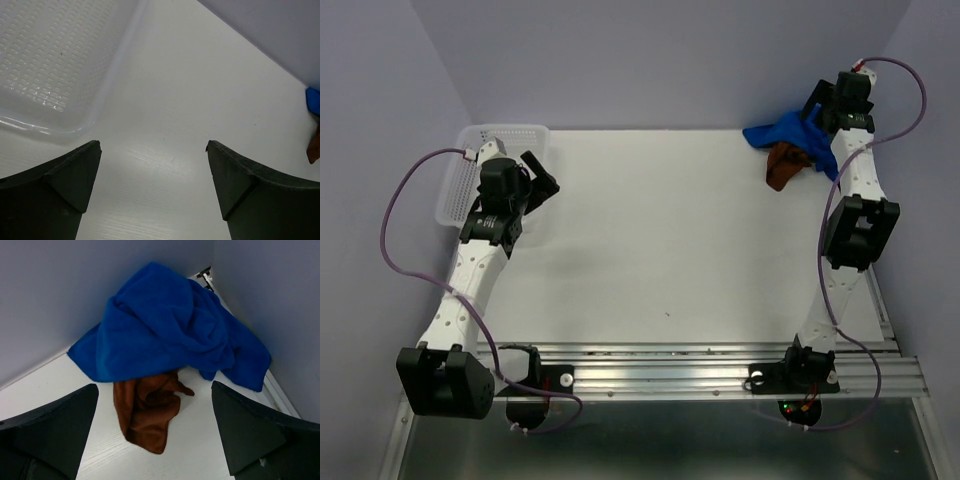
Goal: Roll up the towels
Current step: Grab a towel with the right arm
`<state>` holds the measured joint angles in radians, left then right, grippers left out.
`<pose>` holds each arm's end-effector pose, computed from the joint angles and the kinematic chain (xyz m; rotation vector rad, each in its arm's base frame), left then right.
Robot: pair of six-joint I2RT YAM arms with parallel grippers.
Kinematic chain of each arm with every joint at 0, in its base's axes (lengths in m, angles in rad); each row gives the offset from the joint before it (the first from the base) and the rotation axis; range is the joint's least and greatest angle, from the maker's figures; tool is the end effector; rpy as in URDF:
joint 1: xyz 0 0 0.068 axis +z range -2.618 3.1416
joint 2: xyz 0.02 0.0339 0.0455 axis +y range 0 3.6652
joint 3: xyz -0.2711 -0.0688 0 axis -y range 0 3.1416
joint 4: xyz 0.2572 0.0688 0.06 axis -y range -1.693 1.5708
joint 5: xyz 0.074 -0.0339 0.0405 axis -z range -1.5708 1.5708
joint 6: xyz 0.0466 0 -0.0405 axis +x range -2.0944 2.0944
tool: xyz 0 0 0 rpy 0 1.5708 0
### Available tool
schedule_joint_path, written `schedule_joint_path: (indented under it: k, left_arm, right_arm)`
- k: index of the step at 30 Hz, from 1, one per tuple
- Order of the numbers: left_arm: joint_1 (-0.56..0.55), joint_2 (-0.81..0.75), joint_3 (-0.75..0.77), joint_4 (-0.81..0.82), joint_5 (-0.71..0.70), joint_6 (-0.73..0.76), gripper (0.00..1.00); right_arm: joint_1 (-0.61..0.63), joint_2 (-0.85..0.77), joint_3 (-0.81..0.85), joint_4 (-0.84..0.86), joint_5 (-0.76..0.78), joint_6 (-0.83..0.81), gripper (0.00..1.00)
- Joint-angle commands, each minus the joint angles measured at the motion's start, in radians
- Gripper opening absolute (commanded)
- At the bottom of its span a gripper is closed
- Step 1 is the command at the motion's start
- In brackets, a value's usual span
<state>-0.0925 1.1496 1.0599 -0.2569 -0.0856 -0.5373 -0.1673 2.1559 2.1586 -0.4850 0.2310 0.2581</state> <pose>0.2831 -0.0223 0.3567 -0.4823 1.8697 -0.3411 0.5233 -0.0992 0.3448 0.5704 1.9628 -0.1803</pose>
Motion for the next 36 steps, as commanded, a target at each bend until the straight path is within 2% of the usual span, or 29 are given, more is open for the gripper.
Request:
schedule_joint_path:
  k: [1,4,9,16,25,27,31,32,33,35,36]
  left_arm:
    - [-0.004,0.004,0.023,0.076,-0.003,0.023,0.99]
    - [-0.004,0.027,0.034,0.079,-0.008,0.028,0.99]
    - [-0.004,0.062,0.046,0.067,-0.031,0.034,0.99]
    - [-0.004,0.110,0.072,0.053,-0.043,0.042,0.99]
    - [-0.006,0.180,0.143,0.010,-0.054,0.051,0.99]
    - [-0.006,0.182,0.144,0.011,-0.054,0.050,0.99]
    - [-0.004,0.182,0.152,0.011,-0.057,0.048,0.99]
    - [-0.006,0.180,0.153,0.011,-0.055,0.048,0.99]
    - [-0.006,0.179,0.152,0.011,-0.057,0.048,0.99]
    - [-0.006,0.174,0.153,0.010,-0.059,0.046,0.99]
    - [-0.004,0.171,0.153,0.010,-0.062,0.046,0.99]
  right_arm:
    - [-0.037,0.126,0.185,0.019,-0.131,-0.065,1.00]
    - [-0.064,0.243,0.306,0.045,-0.186,-0.079,1.00]
    - [-0.083,0.329,0.314,0.196,-0.200,-0.118,0.97]
    - [-0.083,0.384,0.311,0.296,-0.222,-0.169,0.80]
    - [-0.083,0.435,0.313,0.329,-0.188,-0.210,0.67]
    - [-0.083,0.438,0.313,0.335,-0.182,-0.214,0.58]
    - [-0.083,0.440,0.311,0.352,-0.180,-0.217,0.55]
    - [-0.083,0.440,0.311,0.355,-0.179,-0.217,0.51]
    - [-0.083,0.438,0.311,0.358,-0.176,-0.214,0.42]
    - [-0.083,0.435,0.307,0.367,-0.177,-0.214,0.33]
    - [-0.083,0.430,0.302,0.375,-0.183,-0.211,0.21]
